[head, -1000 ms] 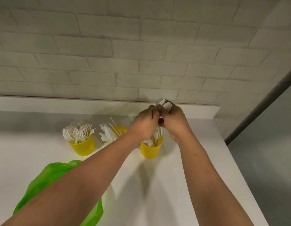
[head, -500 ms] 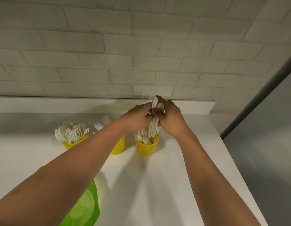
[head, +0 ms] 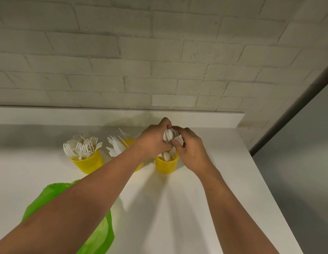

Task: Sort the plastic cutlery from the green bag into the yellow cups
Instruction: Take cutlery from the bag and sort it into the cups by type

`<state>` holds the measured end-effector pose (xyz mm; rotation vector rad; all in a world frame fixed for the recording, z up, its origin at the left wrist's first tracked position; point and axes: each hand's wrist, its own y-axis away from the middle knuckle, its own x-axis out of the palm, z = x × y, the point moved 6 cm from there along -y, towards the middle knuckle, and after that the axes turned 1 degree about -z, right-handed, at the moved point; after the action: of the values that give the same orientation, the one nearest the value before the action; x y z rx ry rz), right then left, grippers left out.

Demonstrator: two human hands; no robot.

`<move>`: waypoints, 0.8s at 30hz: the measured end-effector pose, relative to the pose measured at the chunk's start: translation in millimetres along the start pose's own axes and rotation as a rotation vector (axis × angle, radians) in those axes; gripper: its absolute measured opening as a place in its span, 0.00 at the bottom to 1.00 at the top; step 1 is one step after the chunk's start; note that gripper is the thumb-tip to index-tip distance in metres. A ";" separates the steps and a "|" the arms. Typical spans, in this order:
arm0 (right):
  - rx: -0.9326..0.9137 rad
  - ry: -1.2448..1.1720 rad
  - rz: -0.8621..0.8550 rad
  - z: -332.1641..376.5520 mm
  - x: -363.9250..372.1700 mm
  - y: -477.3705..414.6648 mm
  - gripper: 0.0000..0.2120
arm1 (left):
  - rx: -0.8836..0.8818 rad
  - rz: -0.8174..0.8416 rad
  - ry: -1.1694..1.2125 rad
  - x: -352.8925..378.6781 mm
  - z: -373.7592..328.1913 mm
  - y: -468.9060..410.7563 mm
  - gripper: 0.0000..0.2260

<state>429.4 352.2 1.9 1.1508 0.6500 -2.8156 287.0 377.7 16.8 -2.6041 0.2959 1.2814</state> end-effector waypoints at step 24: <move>0.194 0.028 0.074 -17.7 40.5 18.4 0.26 | 0.006 0.206 -0.254 22.8 9.4 2.8 0.26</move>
<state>415.1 347.5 -43.6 1.2169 0.3328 -2.8548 292.8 375.9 -7.3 -2.4189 0.5308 1.6563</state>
